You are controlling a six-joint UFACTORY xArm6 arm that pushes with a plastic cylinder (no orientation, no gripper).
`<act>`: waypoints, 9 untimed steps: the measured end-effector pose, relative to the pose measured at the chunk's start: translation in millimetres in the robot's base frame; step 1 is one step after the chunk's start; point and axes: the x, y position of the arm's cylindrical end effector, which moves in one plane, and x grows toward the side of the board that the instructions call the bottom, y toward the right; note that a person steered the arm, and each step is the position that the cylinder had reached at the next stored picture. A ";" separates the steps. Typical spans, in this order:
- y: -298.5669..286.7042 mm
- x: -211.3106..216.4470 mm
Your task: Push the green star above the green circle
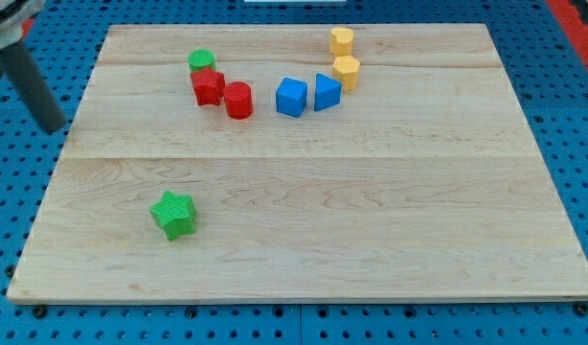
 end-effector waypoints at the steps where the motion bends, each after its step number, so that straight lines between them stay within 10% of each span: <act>1: 34.9 125.7; 2: 95.4 187.7; 4: 175.1 163.8; 9: 118.1 -85.1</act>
